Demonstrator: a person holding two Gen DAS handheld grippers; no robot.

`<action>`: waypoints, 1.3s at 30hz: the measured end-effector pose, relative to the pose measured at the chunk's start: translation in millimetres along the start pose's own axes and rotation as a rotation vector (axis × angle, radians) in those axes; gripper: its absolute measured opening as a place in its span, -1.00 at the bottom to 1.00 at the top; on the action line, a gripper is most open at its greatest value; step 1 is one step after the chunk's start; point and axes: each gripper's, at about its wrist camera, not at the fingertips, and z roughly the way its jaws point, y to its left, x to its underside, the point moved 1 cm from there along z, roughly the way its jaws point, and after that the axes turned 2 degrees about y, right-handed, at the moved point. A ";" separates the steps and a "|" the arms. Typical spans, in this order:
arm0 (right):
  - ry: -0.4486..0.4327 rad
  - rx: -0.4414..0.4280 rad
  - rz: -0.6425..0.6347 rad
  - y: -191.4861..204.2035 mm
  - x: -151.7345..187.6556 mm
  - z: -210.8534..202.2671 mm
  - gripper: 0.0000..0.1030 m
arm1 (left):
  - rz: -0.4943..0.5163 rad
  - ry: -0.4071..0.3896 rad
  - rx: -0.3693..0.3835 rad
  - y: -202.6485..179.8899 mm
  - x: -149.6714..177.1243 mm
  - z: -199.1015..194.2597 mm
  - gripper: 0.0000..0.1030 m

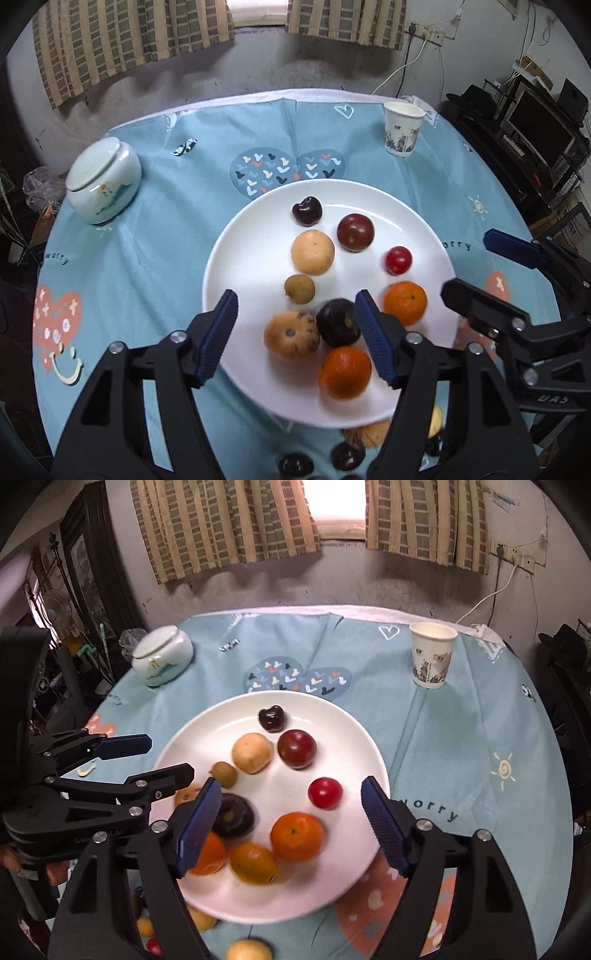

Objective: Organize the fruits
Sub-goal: 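Return to the cluster and grasp a dark red plum with right tool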

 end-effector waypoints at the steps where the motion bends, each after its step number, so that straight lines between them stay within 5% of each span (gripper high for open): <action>1: -0.008 0.000 -0.001 1.8 5.1 -8.0 0.67 | 0.002 -0.009 -0.002 -0.1 5.6 -7.7 0.43; 7: 0.036 -0.013 0.018 15.2 86.7 -48.1 0.67 | 0.037 -0.006 -0.001 -6.2 64.9 -43.8 0.52; 17: 0.176 -0.019 0.052 38.4 194.9 -65.1 0.68 | 0.116 0.135 0.029 -39.3 174.4 -50.7 0.53; 26: 0.187 -0.011 -0.030 58.6 236.3 -82.4 0.68 | 0.105 0.212 0.065 -38.1 243.5 -60.9 0.53; 39: 0.094 0.104 0.044 11.0 214.5 -86.6 0.67 | 0.071 0.167 0.059 -45.4 223.6 -69.9 0.57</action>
